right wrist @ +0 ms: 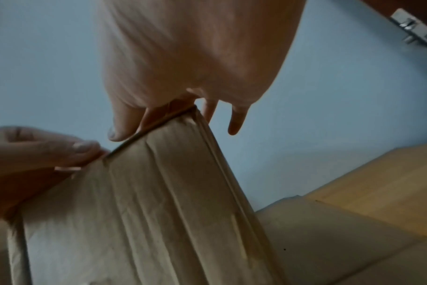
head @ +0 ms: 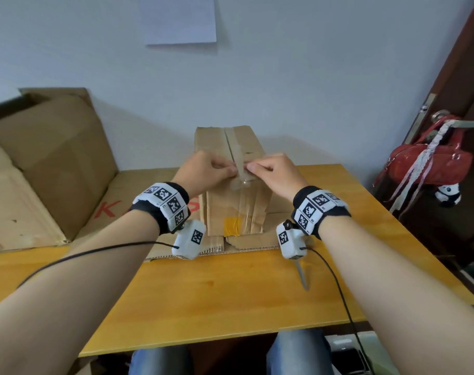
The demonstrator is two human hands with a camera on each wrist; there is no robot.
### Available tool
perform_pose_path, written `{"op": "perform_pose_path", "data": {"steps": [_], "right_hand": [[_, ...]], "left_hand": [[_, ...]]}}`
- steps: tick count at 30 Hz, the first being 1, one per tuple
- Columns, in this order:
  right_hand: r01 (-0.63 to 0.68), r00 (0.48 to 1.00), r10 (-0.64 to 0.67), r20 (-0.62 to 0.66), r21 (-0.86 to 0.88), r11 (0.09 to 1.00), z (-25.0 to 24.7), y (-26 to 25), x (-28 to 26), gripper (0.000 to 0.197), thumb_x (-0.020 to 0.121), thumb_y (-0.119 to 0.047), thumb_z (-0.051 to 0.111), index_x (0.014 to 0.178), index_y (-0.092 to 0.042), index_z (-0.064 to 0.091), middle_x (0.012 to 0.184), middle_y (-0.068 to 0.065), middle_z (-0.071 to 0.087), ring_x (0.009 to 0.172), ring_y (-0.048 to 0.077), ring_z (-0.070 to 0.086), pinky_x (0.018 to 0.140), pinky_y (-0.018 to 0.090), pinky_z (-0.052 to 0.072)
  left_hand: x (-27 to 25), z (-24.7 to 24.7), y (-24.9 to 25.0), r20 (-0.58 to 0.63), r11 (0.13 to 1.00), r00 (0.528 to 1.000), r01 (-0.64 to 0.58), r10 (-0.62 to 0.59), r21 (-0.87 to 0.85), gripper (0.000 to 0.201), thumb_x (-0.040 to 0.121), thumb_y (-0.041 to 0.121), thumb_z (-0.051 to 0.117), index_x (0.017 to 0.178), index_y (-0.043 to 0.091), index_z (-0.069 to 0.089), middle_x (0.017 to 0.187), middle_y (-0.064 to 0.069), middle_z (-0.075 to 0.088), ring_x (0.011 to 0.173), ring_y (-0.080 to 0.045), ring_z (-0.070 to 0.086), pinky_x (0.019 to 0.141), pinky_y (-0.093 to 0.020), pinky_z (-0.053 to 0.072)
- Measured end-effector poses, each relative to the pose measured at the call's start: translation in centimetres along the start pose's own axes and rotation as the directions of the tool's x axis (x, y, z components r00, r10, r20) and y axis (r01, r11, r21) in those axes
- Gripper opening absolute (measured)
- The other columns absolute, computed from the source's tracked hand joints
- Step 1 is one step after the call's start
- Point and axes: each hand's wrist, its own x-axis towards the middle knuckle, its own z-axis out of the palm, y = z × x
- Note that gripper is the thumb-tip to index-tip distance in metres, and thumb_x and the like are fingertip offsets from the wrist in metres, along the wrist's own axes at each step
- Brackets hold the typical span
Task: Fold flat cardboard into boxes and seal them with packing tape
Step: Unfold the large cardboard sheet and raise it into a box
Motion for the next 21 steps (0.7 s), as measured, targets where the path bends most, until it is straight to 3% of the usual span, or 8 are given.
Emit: {"op": "perform_pose_path", "data": {"steps": [4, 9, 14, 17, 18, 21], "right_hand": [[0.032, 0.999, -0.032, -0.022, -0.016, 0.999, 1.5, 0.3, 0.2, 0.027, 0.087, -0.045, 0.073, 0.108, -0.03, 0.079, 0.115, -0.021, 0.07, 0.122, 0.01, 0.039, 0.101, 0.025, 0.03], [0.02, 0.999, -0.017, -0.048, 0.068, 0.997, 2.1, 0.6, -0.2, 0.038, 0.076, -0.046, 0.082, 0.109, -0.028, 0.078, 0.118, -0.023, 0.068, 0.125, 0.006, 0.038, 0.102, 0.02, 0.027], [0.042, 0.999, -0.043, -0.022, -0.03, 0.999, 2.4, 1.1, -0.3, 0.052, 0.072, -0.045, 0.085, 0.12, -0.031, 0.073, 0.122, -0.028, 0.059, 0.131, 0.007, 0.035, 0.113, 0.031, 0.03], [0.02, 1.0, -0.02, 0.007, -0.066, 0.998, 2.5, 1.0, -0.5, 0.058, 0.064, -0.06, 0.081, 0.118, -0.04, 0.07, 0.129, -0.021, 0.055, 0.134, 0.006, 0.036, 0.116, 0.041, 0.033], [0.027, 1.0, -0.027, 0.008, -0.063, 0.998, 2.5, 1.0, -0.5, 0.057, 0.066, -0.061, 0.079, 0.118, -0.041, 0.07, 0.132, -0.02, 0.055, 0.135, 0.007, 0.036, 0.115, 0.042, 0.033], [0.009, 0.996, -0.006, -0.088, 0.038, 0.999, 2.2, 0.0, -1.0, 0.046, 0.088, -0.052, 0.067, 0.13, -0.033, 0.065, 0.143, -0.017, 0.053, 0.136, 0.009, 0.039, 0.115, 0.039, 0.032]], "left_hand": [[-0.7, 0.2, -1.3, -0.036, 1.0, 0.999, -0.016, 0.017, 0.013, 0.016, 0.082, 0.045, 0.078, 0.088, 0.031, 0.081, 0.104, 0.023, 0.073, 0.093, 0.01, 0.063, 0.081, -0.016, 0.05], [-1.2, 0.8, -1.8, -0.071, 0.997, 0.995, -0.073, 0.075, 0.033, 0.018, 0.076, 0.039, 0.084, 0.088, 0.027, 0.08, 0.104, 0.021, 0.074, 0.094, 0.007, 0.066, 0.09, -0.021, 0.053], [-1.2, 1.1, -1.7, -0.081, 0.993, 0.992, -0.094, 0.1, 0.073, 0.017, 0.076, 0.031, 0.085, 0.089, 0.029, 0.075, 0.11, 0.017, 0.073, 0.1, -0.002, 0.066, 0.093, -0.028, 0.054], [-1.5, 0.9, -1.8, -0.065, 0.991, 0.992, -0.107, 0.112, 0.075, 0.021, 0.076, 0.028, 0.085, 0.095, 0.028, 0.075, 0.112, 0.016, 0.072, 0.104, -0.003, 0.065, 0.097, -0.029, 0.052], [-1.6, 0.8, -1.9, -0.057, 0.992, 0.992, -0.112, 0.116, 0.061, 0.021, 0.077, 0.029, 0.085, 0.095, 0.027, 0.075, 0.112, 0.017, 0.072, 0.105, -0.002, 0.066, 0.099, -0.029, 0.051], [-2.0, 0.1, -2.2, -0.097, 0.998, 0.994, -0.058, 0.056, -0.021, 0.013, 0.088, 0.035, 0.075, 0.095, 0.025, 0.078, 0.113, 0.016, 0.072, 0.106, -0.003, 0.065, 0.097, -0.027, 0.05]]}}
